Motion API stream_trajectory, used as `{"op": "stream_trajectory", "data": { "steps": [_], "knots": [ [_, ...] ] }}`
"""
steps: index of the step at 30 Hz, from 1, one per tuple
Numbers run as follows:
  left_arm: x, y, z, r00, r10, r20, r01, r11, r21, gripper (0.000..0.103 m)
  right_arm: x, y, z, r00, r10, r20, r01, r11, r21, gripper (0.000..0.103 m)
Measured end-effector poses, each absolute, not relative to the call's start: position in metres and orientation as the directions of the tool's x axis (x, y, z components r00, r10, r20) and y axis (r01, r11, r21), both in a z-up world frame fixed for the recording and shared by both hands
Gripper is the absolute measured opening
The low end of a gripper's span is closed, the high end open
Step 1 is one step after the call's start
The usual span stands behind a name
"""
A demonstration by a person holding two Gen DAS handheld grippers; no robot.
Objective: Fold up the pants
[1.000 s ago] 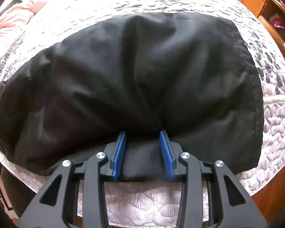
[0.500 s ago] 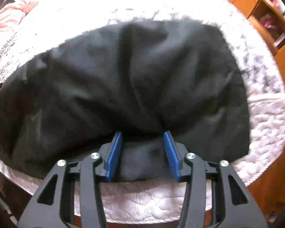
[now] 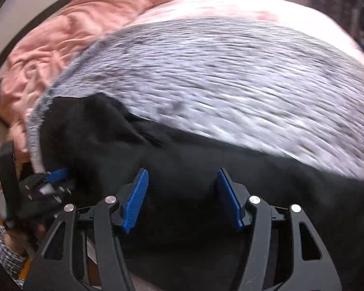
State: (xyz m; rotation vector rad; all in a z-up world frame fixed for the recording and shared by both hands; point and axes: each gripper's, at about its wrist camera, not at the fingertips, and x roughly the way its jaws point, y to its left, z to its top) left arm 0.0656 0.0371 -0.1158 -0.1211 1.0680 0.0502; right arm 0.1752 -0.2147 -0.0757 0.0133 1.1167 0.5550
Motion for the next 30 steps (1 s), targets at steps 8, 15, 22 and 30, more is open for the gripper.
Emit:
{"op": "stream_trajectory", "data": {
  "steps": [8, 15, 22, 30],
  "knots": [
    [0.076, 0.065, -0.123, 0.478, 0.014, -0.878, -0.134, 0.989, -0.057, 0.069, 0.203, -0.151, -0.096, 0.240, 0.453, -0.859, -0.507, 0.813, 0.287, 0.061],
    [0.084, 0.074, -0.130, 0.476, -0.008, -0.879, -0.118, 0.990, -0.073, 0.074, 0.199, -0.133, -0.107, 0.208, 0.436, -0.876, -0.568, 0.782, 0.255, 0.060],
    [0.081, 0.086, -0.125, 0.485, -0.065, -0.872, -0.123, 0.982, -0.141, 0.080, 0.213, -0.125, -0.099, 0.207, 0.444, -0.872, -0.586, 0.770, 0.253, 0.002],
    [0.078, 0.083, -0.130, 0.514, 0.006, -0.858, -0.141, 0.987, -0.078, 0.085, 0.231, -0.112, -0.102, 0.283, 0.391, -0.876, -0.557, 0.810, 0.182, 0.004]
  ]
}}
